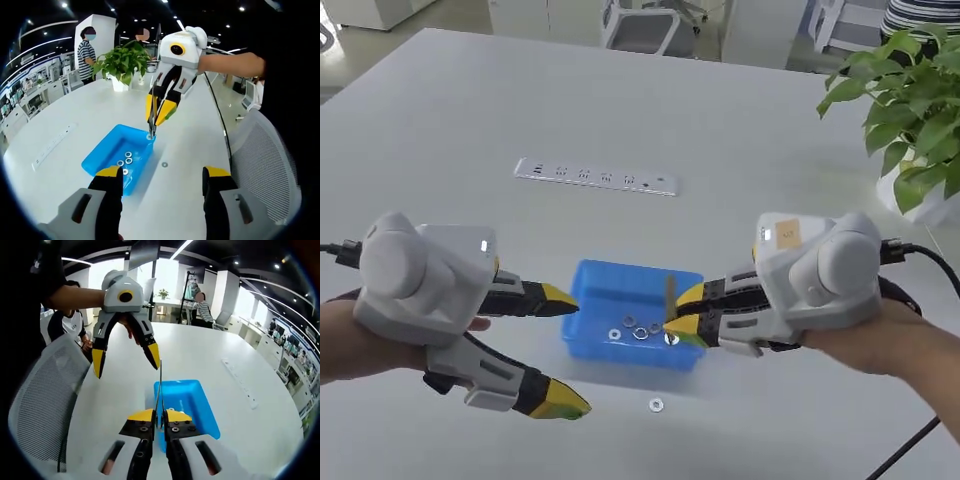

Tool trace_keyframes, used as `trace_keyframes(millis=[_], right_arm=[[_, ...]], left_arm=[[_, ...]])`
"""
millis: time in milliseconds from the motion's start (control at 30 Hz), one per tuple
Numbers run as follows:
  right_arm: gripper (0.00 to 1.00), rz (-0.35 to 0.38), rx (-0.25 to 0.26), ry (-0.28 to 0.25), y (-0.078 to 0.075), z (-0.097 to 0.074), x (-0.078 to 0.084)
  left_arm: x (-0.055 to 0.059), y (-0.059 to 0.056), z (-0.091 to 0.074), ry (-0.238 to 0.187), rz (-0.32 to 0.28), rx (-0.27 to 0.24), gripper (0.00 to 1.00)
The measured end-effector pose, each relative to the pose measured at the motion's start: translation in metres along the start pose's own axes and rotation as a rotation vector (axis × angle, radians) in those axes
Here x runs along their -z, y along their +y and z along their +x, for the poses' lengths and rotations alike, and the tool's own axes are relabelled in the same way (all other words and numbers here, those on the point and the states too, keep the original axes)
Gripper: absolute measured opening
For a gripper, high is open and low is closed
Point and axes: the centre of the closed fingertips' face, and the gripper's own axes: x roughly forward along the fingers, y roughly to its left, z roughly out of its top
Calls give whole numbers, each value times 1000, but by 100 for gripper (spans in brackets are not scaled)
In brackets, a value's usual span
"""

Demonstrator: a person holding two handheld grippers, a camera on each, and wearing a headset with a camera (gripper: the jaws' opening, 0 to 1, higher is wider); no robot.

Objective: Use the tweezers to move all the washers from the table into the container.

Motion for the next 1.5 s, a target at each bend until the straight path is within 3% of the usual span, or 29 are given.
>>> trace_keyframes(millis=[400,733,1233,1500], right_arm=[[7,-11,-1,8,-19,17,18],[7,11,-6,-16,-31,31,28],[7,13,-47,-2,-30,60,46],[8,14,-60,5,-29,62,50]], left_arm=[[2,7,-7,-10,-22,-21,70],[3,13,-13,-23,-44,-37,71],[4,17,-15,-28,-58,-50,71],[1,22,-9,-29,-51,-46,65]])
